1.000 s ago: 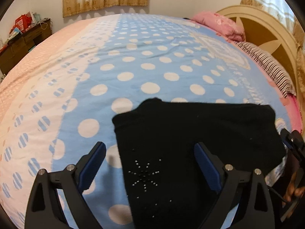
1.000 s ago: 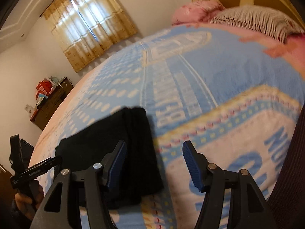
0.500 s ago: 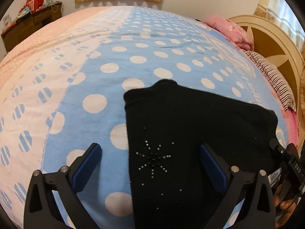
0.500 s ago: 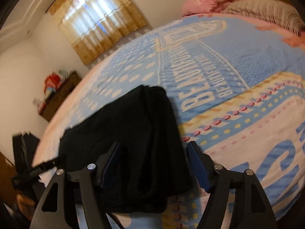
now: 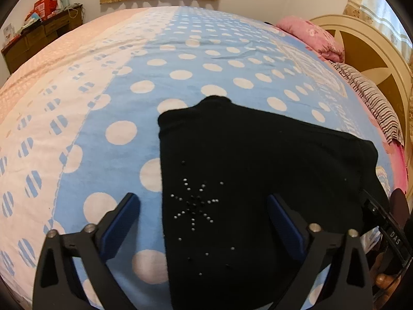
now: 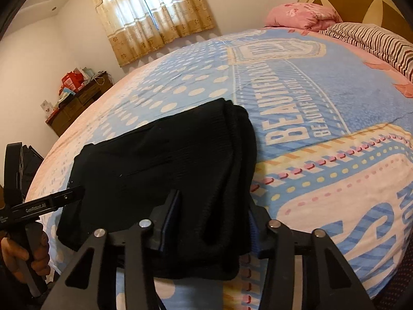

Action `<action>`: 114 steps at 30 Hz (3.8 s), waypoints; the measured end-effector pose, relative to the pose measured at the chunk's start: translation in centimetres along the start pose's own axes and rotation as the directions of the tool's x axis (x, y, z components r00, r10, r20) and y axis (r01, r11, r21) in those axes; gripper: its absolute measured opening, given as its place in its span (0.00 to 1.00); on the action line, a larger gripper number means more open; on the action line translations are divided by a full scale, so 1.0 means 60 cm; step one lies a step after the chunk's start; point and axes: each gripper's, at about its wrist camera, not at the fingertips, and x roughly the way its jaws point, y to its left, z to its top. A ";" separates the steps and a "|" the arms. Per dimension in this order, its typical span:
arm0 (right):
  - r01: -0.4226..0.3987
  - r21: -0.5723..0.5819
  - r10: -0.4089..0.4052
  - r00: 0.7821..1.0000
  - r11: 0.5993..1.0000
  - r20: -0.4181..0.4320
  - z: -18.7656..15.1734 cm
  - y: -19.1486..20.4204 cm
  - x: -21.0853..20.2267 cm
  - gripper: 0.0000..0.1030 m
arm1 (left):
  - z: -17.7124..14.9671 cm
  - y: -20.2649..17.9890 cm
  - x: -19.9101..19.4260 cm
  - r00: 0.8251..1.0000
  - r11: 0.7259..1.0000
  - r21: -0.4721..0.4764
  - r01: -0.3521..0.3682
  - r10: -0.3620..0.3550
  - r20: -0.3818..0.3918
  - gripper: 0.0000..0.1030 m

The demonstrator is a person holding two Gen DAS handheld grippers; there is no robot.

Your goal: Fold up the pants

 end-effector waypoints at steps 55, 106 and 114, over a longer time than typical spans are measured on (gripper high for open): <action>0.083 -0.106 -0.072 0.991 0.991 0.109 0.036 0.095 -0.062 0.30 | 0.046 -0.030 -0.044 0.989 0.987 0.092 0.136 -0.141 0.052 0.18; -0.364 -0.433 0.349 0.930 0.825 -0.116 0.160 0.654 0.341 0.30 | 0.194 0.483 -0.140 0.926 0.925 -0.279 -0.258 0.319 0.200 0.16; -0.300 -0.474 0.240 0.953 0.828 -0.185 0.162 0.628 0.399 0.61 | 0.158 0.535 -0.039 0.917 0.884 -0.303 -0.356 0.393 0.070 0.46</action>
